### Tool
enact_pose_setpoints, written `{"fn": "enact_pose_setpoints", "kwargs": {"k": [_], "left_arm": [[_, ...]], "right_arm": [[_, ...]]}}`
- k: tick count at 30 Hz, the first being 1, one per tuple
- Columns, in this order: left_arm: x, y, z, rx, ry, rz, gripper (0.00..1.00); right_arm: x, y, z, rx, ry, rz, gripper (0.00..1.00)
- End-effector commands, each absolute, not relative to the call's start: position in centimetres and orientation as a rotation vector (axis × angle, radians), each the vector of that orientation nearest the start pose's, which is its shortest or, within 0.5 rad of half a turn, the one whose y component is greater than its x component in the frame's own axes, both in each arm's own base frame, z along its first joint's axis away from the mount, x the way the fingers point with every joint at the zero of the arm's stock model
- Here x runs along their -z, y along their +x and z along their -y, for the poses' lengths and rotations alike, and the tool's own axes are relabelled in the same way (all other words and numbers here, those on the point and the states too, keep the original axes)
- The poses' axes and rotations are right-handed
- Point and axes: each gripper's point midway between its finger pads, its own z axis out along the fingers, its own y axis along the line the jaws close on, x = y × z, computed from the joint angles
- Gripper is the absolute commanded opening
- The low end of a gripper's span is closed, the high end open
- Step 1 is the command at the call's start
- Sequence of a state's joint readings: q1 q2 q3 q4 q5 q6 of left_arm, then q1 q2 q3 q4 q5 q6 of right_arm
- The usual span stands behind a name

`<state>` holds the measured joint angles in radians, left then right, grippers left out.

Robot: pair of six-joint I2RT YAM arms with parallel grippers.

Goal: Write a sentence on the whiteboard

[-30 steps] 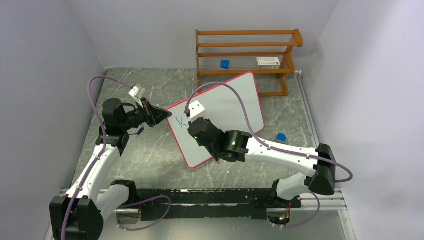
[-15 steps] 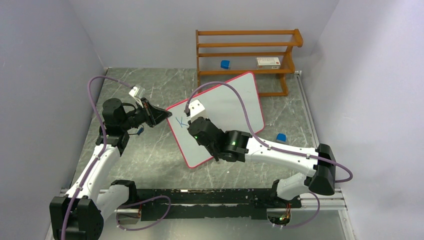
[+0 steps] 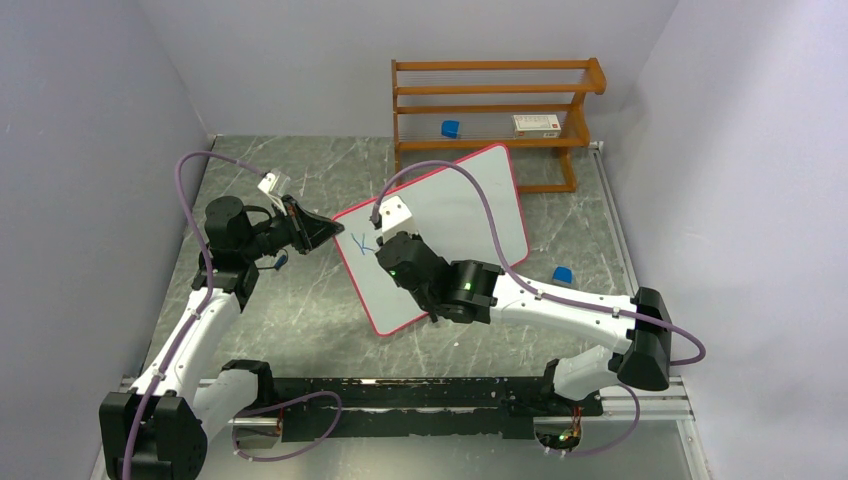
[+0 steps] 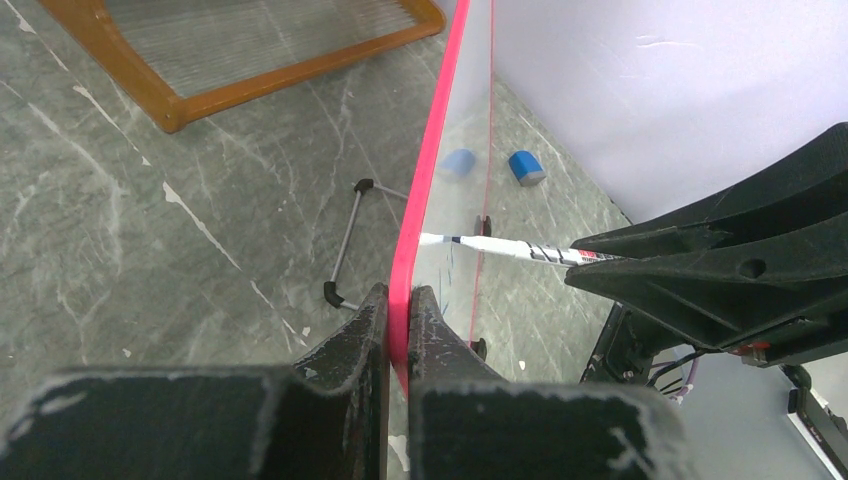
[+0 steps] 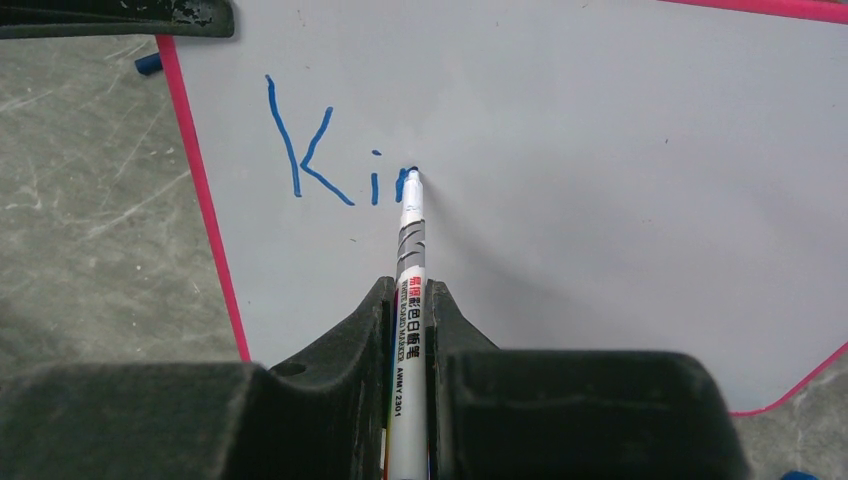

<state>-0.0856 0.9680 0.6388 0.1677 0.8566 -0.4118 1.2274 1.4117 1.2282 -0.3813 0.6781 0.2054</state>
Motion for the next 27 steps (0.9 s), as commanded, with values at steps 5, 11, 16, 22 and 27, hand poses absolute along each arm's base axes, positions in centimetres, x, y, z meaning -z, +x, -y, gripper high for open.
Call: {"fn": "enact_pose_setpoints", "kwargs": {"k": [5, 11, 16, 22, 27], "left_arm": [[-23.1, 27.9, 16.5, 1.061, 0.378, -1.795, 0.05], [-23.1, 27.9, 16.5, 1.060, 0.378, -1.794, 0.05], [-23.2, 27.8, 16.5, 1.061, 0.379, -1.793, 0.05], [-23.2, 27.9, 16.5, 1.059, 0.378, -1.793, 0.05], [-23.1, 27.9, 16.5, 1.059, 0.378, -1.793, 0.05]], "right_arm": [[-24.2, 23.8, -31.9, -0.152, -0.551, -1.904, 0.00], [-23.6, 23.5, -31.7, -0.164, -0.560, -1.925, 0.00], [-23.1, 23.2, -31.4, -0.163, -0.563, -1.940, 0.00], [-22.6, 22.8, -31.6, -0.179, -0.588, -1.962, 0.00], [-22.5, 22.7, -31.4, -0.172, -0.593, -1.968, 0.00]]}}
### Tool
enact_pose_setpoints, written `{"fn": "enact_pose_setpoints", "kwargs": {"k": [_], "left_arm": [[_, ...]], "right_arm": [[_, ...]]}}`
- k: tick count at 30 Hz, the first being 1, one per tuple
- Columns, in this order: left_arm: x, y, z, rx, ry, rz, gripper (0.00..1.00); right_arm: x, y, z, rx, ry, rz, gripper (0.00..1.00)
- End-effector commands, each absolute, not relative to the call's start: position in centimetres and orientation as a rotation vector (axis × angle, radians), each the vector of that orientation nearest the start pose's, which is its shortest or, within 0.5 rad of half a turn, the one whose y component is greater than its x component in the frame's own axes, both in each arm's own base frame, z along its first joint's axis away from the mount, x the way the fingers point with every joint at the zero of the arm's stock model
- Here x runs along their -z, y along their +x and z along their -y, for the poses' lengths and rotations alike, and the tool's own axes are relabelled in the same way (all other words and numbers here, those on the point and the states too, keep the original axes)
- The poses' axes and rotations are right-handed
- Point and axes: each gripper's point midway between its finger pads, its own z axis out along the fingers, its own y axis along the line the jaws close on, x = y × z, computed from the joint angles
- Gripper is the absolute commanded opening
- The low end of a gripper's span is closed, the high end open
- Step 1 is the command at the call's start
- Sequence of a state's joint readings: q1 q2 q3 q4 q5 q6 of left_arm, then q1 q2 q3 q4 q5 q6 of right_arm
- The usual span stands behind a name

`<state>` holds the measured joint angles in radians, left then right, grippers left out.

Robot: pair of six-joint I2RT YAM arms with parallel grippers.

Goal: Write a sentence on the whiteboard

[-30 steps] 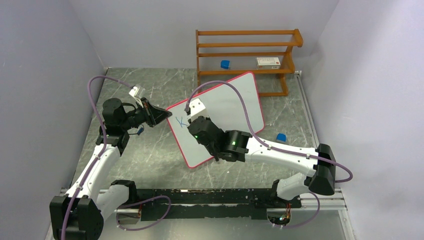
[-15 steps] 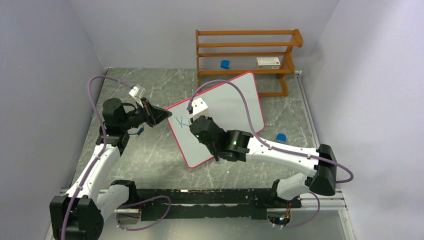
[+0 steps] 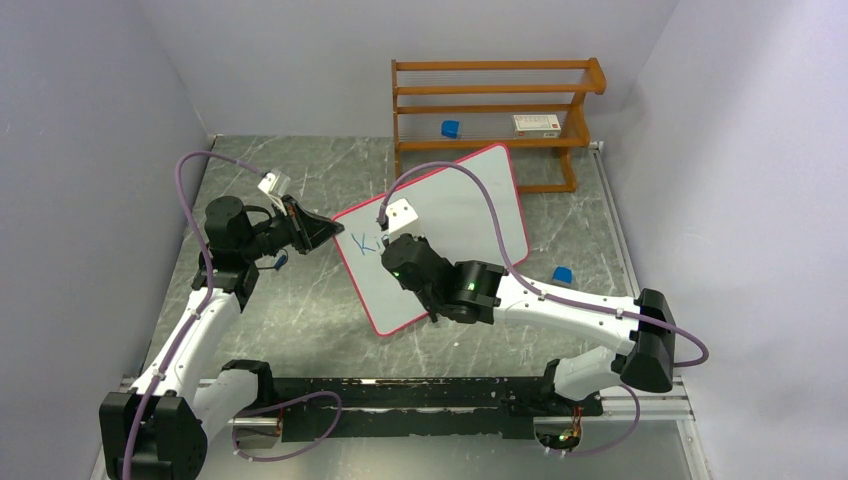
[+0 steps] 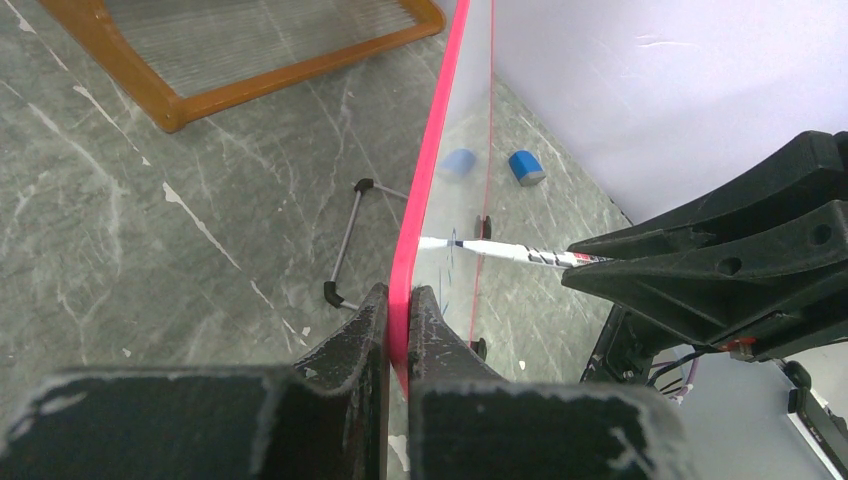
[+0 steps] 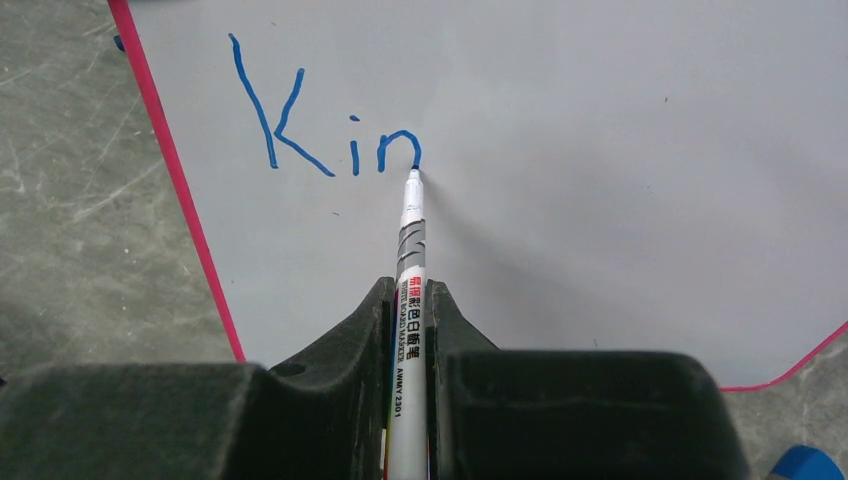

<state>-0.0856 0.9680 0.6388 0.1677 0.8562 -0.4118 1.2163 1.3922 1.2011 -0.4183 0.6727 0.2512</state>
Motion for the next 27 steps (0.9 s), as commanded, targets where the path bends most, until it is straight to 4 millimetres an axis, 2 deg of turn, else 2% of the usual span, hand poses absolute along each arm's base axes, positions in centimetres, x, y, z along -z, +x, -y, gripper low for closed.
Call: {"fn": "enact_pose_setpoints", "kwargs": {"k": [1, 8, 14, 18, 27], "left_arm": [[-23.1, 27.9, 16.4, 1.058, 0.377, -1.794, 0.05], [-23.2, 27.9, 16.4, 1.058, 0.376, -1.793, 0.05], [-23.2, 27.9, 16.4, 1.058, 0.378, -1.792, 0.05], [-23.2, 27.9, 16.5, 1.059, 0.379, -1.792, 0.05], [-23.0, 27.9, 16.5, 1.060, 0.376, -1.798, 0.05]], "right_arm": [[-22.5, 22.7, -31.4, -0.173, -0.594, -1.967, 0.00], [-22.9, 22.7, -31.2, -0.168, -0.581, -1.961, 0.00], [-25.6, 23.1, -30.6, -0.214, -0.529, -1.875, 0.00], [-24.8, 23.8, -30.0, -0.173, -0.521, -1.898, 0.00], [-24.7, 24.3, -30.2, -0.198, -0.515, -1.894, 0.00]]}}
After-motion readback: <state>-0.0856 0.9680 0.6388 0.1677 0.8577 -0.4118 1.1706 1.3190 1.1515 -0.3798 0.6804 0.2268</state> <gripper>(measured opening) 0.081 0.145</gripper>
